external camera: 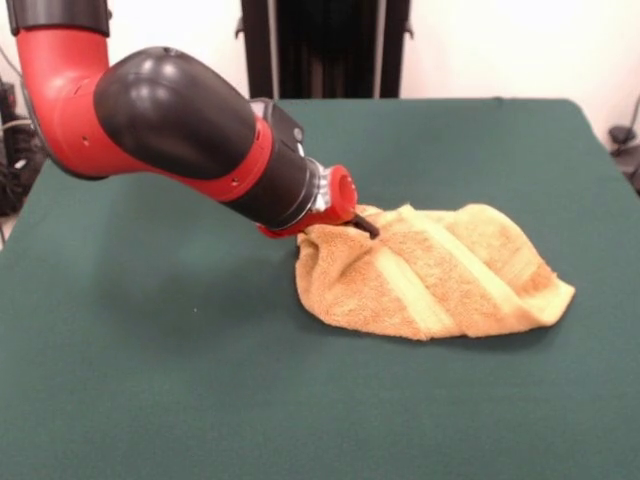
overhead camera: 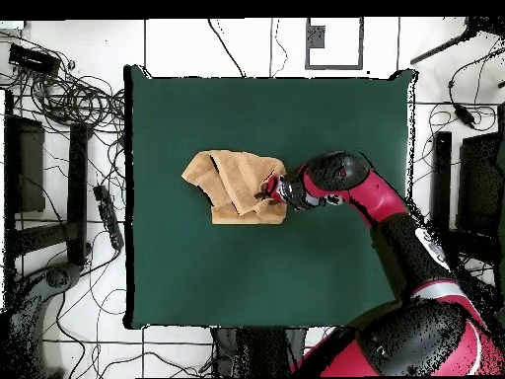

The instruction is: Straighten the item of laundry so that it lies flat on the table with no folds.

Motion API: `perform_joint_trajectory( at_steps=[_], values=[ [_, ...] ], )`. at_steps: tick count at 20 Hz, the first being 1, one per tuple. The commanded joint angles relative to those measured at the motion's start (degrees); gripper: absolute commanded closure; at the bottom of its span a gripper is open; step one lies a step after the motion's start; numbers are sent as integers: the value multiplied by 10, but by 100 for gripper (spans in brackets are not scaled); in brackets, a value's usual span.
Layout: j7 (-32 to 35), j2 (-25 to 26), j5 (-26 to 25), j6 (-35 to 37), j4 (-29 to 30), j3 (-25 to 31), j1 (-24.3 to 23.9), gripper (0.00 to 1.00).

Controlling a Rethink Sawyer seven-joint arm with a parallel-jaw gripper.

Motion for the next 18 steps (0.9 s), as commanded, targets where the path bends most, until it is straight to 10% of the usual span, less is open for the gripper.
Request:
perform_joint_trajectory(
  at_steps=[1,3,4,18],
  values=[
    [-126,34,-71,-3,-53,14,-9,0],
    [-129,35,-74,-5,-55,16,-9,0],
    [-123,36,-75,-8,-55,17,-10,100],
    [-145,46,-110,8,-91,41,-14,100]
  ],
)
